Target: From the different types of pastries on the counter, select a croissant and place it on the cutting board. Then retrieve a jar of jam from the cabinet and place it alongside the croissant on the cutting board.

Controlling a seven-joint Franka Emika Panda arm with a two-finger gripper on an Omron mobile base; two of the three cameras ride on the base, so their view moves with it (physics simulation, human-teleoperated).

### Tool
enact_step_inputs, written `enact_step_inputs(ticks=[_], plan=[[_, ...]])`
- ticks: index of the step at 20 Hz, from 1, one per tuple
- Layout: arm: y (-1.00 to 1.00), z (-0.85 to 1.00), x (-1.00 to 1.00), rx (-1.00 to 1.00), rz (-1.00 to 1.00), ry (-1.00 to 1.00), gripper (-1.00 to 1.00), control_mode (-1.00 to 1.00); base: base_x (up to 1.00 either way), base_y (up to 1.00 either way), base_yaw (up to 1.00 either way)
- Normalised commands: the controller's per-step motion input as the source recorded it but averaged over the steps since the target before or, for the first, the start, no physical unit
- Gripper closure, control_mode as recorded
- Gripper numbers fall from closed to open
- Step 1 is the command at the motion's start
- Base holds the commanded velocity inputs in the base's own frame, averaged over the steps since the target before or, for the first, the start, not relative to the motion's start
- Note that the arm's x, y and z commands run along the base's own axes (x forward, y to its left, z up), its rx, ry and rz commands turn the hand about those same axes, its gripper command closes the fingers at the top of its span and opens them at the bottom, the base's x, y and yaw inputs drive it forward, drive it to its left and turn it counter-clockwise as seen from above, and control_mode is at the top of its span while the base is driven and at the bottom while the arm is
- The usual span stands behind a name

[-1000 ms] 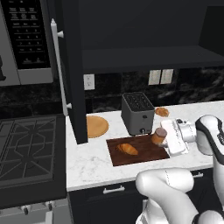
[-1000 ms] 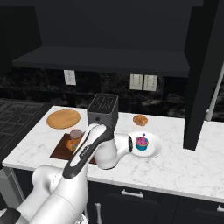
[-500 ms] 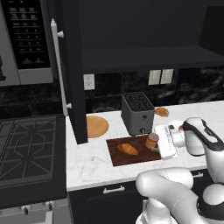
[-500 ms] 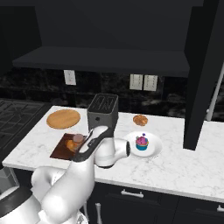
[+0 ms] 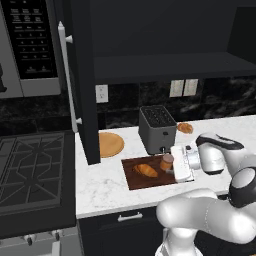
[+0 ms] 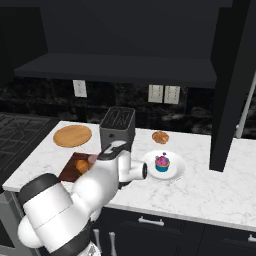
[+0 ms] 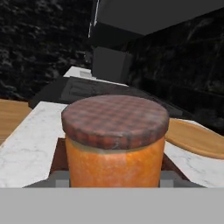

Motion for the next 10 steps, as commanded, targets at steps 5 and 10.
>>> enact_step_inputs(ticks=[5,10], plan=[[-0.2,-0.38,0.44,0.0,0.01,0.0,1.0,-1.0,0.0,0.0,0.0],[-0.01,-0.5,0.31,0.0,0.02,0.0,1.0,-1.0,0.0,0.0,0.0]])
